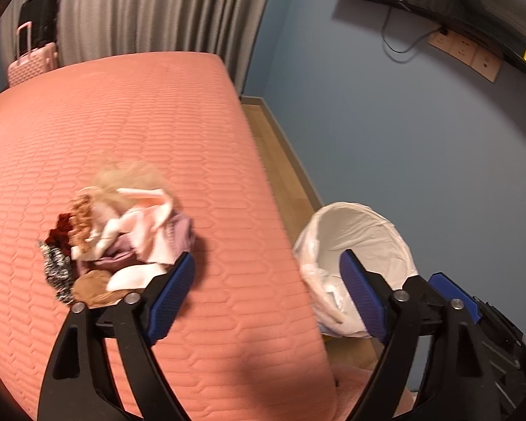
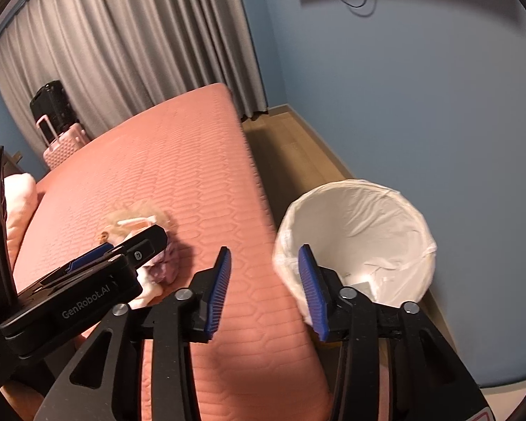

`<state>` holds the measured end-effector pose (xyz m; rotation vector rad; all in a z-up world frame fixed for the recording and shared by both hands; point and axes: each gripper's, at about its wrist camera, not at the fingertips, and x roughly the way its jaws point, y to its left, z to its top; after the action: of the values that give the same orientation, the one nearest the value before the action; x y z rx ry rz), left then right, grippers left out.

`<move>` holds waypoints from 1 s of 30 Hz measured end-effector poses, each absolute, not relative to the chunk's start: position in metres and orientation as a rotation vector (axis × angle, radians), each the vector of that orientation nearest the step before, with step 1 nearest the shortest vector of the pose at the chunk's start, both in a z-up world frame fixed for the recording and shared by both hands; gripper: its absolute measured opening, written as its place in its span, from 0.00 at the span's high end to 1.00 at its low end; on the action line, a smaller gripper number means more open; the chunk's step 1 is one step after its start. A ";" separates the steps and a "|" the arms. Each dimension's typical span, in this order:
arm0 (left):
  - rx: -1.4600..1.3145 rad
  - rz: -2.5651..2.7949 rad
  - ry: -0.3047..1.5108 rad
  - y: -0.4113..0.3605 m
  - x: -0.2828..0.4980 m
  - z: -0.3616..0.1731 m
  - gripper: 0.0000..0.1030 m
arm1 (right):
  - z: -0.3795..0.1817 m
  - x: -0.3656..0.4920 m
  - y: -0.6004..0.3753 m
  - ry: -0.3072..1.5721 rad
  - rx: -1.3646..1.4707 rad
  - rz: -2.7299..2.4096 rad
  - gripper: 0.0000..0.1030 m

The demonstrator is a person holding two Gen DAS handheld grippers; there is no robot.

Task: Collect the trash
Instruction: 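Grasp the tan stocking with the left tool while the right tool grasps a white cloth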

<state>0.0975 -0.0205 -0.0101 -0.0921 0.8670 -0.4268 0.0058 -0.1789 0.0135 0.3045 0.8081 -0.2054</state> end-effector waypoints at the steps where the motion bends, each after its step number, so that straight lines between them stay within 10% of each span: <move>1: -0.100 -0.413 0.865 -0.013 0.097 -0.011 0.18 | 0.014 0.007 -0.176 0.810 0.305 -0.200 0.57; 30: -0.496 -0.081 1.100 0.173 0.140 -0.107 0.15 | -0.060 0.073 -0.057 1.007 0.298 -0.014 0.50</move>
<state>0.1400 0.1732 -0.1067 -0.4961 1.0998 -0.0810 0.0734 -0.0566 -0.0597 0.2980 1.0065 -0.0141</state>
